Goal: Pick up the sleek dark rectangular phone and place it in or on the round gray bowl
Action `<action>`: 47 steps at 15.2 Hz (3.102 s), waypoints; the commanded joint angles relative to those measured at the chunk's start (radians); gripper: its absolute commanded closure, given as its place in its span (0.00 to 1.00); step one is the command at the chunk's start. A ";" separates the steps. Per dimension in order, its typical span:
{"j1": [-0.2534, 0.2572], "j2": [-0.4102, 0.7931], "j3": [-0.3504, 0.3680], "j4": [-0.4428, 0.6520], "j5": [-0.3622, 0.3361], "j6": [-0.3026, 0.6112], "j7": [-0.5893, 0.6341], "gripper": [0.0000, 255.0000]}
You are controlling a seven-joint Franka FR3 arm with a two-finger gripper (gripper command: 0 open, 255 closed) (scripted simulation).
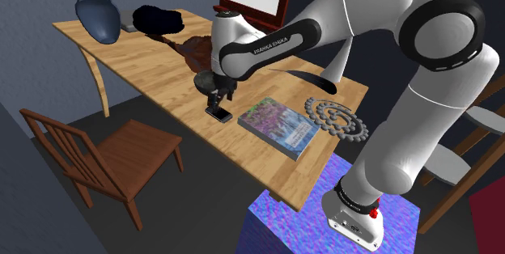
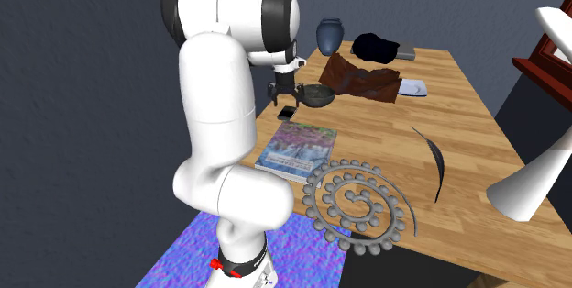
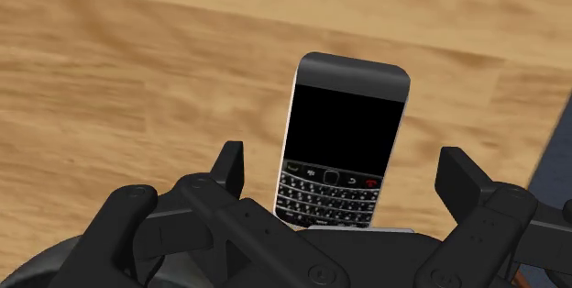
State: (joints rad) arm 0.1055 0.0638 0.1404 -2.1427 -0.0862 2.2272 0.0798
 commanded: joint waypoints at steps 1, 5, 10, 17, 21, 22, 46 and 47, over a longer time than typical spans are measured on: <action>0.003 0.036 0.002 0.014 -0.007 0.024 0.004 0.00; 0.003 0.067 -0.001 -0.005 -0.016 0.073 0.010 0.00; 0.003 0.089 -0.002 -0.015 -0.023 0.105 0.014 0.00; 0.002 0.089 -0.002 -0.015 -0.023 0.105 0.014 1.00; 0.003 0.088 -0.002 -0.017 -0.023 0.106 0.015 1.00; 0.003 0.088 -0.002 -0.017 -0.023 0.105 0.015 1.00; 0.000 -0.043 0.003 0.121 0.017 -0.160 -0.024 1.00; 0.000 -0.047 0.003 0.130 0.018 -0.173 -0.025 1.00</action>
State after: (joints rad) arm 0.1060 0.0220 0.1435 -2.0201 -0.0698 2.0669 0.0575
